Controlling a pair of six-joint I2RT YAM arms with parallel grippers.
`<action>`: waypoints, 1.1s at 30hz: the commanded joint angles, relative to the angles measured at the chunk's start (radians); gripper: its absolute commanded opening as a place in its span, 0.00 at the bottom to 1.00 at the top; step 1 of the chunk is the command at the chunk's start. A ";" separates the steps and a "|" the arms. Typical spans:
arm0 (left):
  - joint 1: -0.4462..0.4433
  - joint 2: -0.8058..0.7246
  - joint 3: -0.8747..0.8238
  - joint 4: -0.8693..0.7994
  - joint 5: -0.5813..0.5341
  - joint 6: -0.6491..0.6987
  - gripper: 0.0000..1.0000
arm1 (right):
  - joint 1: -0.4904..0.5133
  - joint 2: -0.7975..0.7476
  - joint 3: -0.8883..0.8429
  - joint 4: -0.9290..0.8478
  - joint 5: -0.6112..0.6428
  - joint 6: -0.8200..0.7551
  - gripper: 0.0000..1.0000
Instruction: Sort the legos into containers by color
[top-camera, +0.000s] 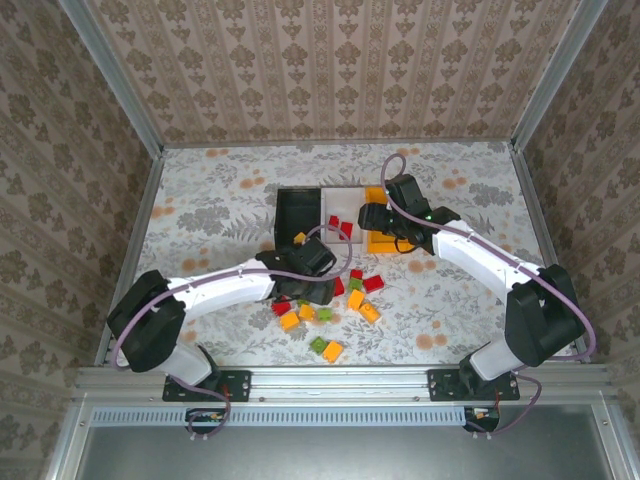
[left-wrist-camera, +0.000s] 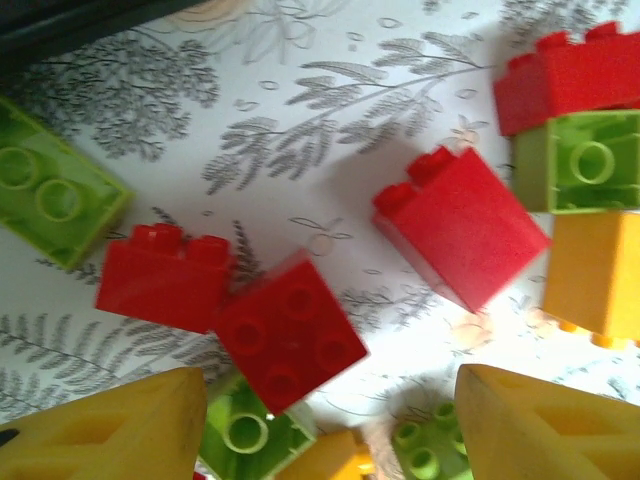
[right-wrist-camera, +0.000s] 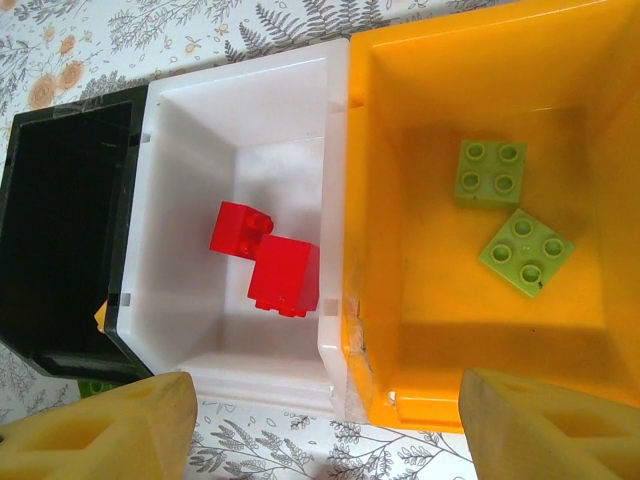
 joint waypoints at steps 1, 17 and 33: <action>0.002 -0.003 0.033 -0.043 -0.014 0.005 0.68 | -0.010 -0.038 -0.015 0.010 -0.003 0.005 0.71; 0.024 0.137 0.050 -0.033 -0.016 0.030 0.64 | -0.032 -0.078 -0.031 0.020 -0.011 0.002 0.72; 0.023 0.149 0.032 0.083 -0.056 0.072 0.35 | -0.044 -0.081 -0.042 0.032 -0.017 0.002 0.72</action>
